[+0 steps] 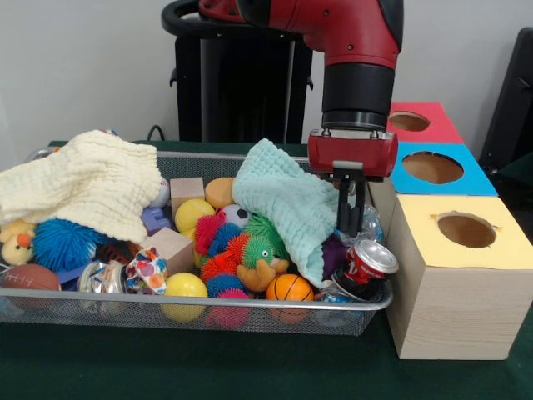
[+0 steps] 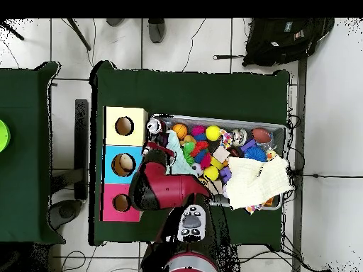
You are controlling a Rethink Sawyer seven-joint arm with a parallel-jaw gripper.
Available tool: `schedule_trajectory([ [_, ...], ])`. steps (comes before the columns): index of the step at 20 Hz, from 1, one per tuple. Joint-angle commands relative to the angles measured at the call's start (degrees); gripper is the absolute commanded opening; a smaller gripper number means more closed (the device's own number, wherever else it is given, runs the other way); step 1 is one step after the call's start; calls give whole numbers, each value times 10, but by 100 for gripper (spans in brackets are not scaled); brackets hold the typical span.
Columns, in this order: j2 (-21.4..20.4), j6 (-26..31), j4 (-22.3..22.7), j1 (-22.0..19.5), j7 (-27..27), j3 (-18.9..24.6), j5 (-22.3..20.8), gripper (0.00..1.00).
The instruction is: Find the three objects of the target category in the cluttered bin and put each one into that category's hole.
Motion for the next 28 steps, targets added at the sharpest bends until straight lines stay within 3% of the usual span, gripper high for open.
schedule_trajectory([
  [1, -24, 42, 46, 20, 70, 20, 16, 0],
  [14, -60, 146, 40, 70, 68, -7, 65, 0],
  [19, -57, 131, 42, 38, 59, 29, 42, 0],
  [28, -58, 121, 47, -4, 39, 53, 13, 0],
])
